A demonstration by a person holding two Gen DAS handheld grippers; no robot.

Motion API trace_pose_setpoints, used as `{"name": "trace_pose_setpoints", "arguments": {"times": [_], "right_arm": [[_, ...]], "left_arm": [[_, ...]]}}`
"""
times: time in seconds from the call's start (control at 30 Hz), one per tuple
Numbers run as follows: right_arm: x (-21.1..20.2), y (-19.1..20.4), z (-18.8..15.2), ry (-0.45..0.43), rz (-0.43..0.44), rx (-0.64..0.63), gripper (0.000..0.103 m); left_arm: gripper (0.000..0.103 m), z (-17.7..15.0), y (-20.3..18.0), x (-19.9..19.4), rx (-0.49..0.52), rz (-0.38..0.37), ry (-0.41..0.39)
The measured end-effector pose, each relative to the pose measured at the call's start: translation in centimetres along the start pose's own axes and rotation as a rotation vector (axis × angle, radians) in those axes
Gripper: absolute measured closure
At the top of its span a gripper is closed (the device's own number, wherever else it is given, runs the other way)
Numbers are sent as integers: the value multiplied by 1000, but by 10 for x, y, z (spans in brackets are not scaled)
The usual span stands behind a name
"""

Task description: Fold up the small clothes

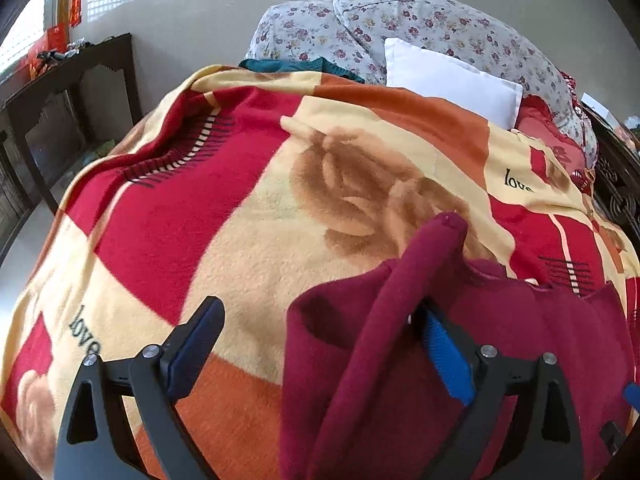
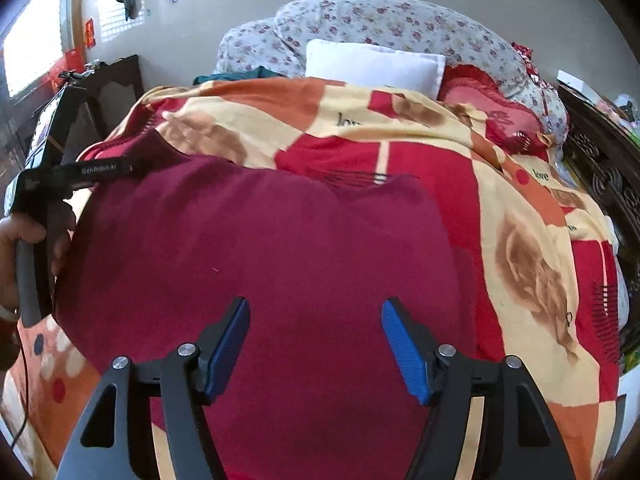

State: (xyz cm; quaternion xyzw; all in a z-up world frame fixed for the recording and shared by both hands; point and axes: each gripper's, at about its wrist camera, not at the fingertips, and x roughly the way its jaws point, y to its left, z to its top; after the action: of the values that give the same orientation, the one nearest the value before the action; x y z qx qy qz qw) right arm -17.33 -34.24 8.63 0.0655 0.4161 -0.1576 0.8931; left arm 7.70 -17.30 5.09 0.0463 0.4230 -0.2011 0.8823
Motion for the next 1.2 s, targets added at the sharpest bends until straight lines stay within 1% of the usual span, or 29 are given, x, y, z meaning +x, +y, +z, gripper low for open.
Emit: {"name": "trace_pose_setpoints", "arguments": {"times": [0.07, 0.13, 0.17, 0.3, 0.37, 0.47, 0.53, 0.57, 0.63, 0.67, 0.83, 1.07, 1.2], "right_arm": [[-2, 3, 0, -3, 33, 21, 30], [-4, 8, -2, -6, 66, 41, 30], [-5, 10, -3, -8, 70, 44, 30], [-9, 24, -4, -13, 106, 48, 30], [-10, 30, -3, -14, 109, 40, 30], [-12, 37, -2, -13, 118, 38, 30], [-12, 39, -1, -7, 116, 37, 30], [-12, 41, 0, -4, 112, 33, 30], [-11, 43, 1, 4, 103, 26, 30], [-12, 44, 2, 7, 102, 24, 30], [-13, 52, 4, 21, 93, 9, 30], [-17, 58, 7, 29, 71, -10, 30], [-18, 63, 9, 45, 53, -27, 30]], "left_arm": [[7, -2, 1, -9, 12, 10, -13], [7, -5, 3, -22, 29, 36, -36], [7, -8, 3, -31, 43, 58, -56], [7, -24, 3, -63, 78, 99, -131], [7, -31, 1, -72, 96, 119, -151], [7, -50, -8, -88, 156, 197, -198], [7, -61, -12, -95, 181, 215, -214], [7, -66, -13, -98, 186, 205, -213], [7, -79, -12, -103, 172, 155, -185], [7, -86, -12, -106, 162, 111, -155], [7, -114, -6, -113, 106, -41, -51], [7, -150, 2, -117, 10, -177, 48], [7, -165, 2, -118, -5, -230, 92]]}}
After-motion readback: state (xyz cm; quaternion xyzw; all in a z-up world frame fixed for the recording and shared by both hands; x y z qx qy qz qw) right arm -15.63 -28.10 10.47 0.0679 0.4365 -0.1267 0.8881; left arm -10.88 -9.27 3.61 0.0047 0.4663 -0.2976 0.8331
